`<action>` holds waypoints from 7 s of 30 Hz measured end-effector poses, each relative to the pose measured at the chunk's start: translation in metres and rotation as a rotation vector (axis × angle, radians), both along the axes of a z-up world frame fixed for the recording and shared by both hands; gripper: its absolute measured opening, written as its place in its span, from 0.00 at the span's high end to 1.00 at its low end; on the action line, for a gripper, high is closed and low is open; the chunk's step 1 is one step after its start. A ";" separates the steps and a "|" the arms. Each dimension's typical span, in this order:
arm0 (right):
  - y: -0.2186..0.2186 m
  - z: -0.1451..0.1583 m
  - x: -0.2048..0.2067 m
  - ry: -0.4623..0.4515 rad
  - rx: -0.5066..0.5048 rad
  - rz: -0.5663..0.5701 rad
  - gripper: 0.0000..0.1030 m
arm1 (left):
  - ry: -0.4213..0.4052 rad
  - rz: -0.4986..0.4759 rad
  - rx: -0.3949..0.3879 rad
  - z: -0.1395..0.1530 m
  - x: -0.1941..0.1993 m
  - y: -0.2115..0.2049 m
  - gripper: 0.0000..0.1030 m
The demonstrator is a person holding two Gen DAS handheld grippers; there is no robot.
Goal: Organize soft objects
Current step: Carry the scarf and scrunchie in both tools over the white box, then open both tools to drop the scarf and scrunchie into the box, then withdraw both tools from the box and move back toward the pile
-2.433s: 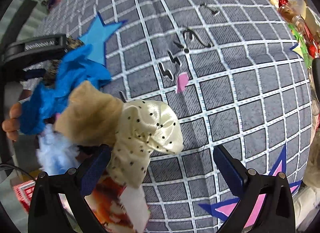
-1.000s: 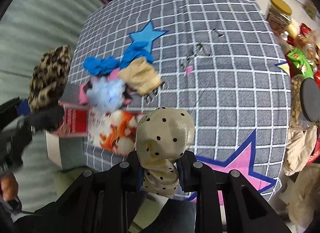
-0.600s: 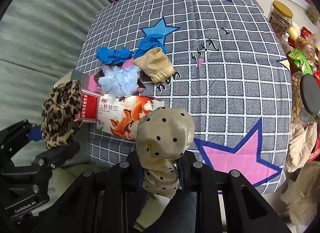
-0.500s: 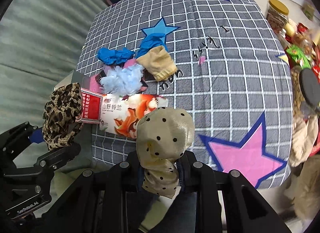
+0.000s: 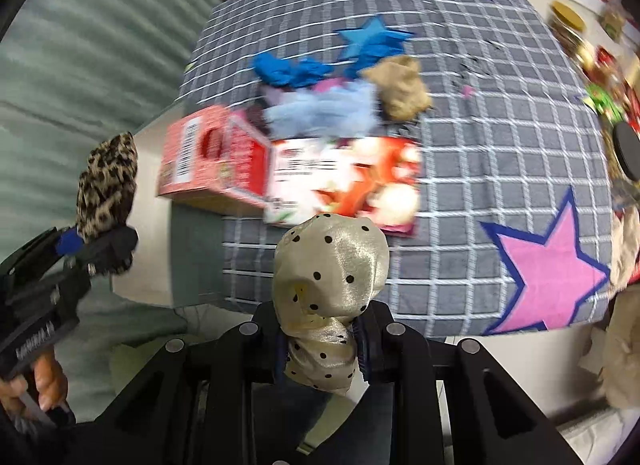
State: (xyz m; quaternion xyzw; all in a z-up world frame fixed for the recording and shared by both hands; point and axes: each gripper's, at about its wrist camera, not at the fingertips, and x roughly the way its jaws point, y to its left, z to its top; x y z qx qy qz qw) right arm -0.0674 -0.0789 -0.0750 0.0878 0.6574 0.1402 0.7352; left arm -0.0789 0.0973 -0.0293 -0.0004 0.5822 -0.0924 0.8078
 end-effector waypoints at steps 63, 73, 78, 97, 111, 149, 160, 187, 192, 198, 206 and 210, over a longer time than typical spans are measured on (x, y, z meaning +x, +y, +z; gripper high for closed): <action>0.244 -0.025 0.016 -0.067 -0.138 0.557 0.73 | 0.171 0.360 0.106 -0.090 -0.046 0.177 0.54; 0.253 -0.001 0.003 -0.095 -0.128 0.572 0.73 | 0.165 0.379 0.136 -0.089 -0.048 0.175 0.54; 0.252 -0.004 0.004 -0.092 -0.130 0.574 0.73 | 0.168 0.373 0.139 -0.090 -0.049 0.171 0.54; 0.250 -0.010 0.007 -0.082 -0.127 0.574 0.73 | 0.176 0.361 0.150 -0.091 -0.047 0.170 0.54; 0.249 -0.010 0.007 -0.084 -0.097 0.578 0.69 | 0.167 0.354 0.135 -0.093 -0.046 0.169 0.47; -0.025 0.061 0.014 -0.252 0.011 0.144 0.00 | -0.056 0.224 -0.067 0.025 0.021 -0.011 0.00; -0.111 0.050 0.016 -0.227 0.043 0.155 0.00 | -0.004 0.182 0.042 0.027 0.024 -0.121 0.00; -0.183 0.028 0.050 -0.149 0.089 0.043 0.00 | 0.011 0.231 0.149 0.033 0.041 -0.166 0.00; -0.187 0.026 0.050 -0.135 0.091 0.028 0.00 | 0.015 0.248 0.143 0.033 0.039 -0.164 0.00; -0.189 0.027 0.051 -0.134 0.093 0.026 0.00 | 0.006 0.260 0.133 0.035 0.037 -0.162 0.00; -0.193 0.026 0.052 -0.123 0.108 0.004 0.00 | 0.000 0.274 0.132 0.038 0.034 -0.161 0.00; -0.197 0.025 0.053 -0.116 0.104 -0.001 0.00 | -0.002 0.271 0.130 0.037 0.034 -0.160 0.00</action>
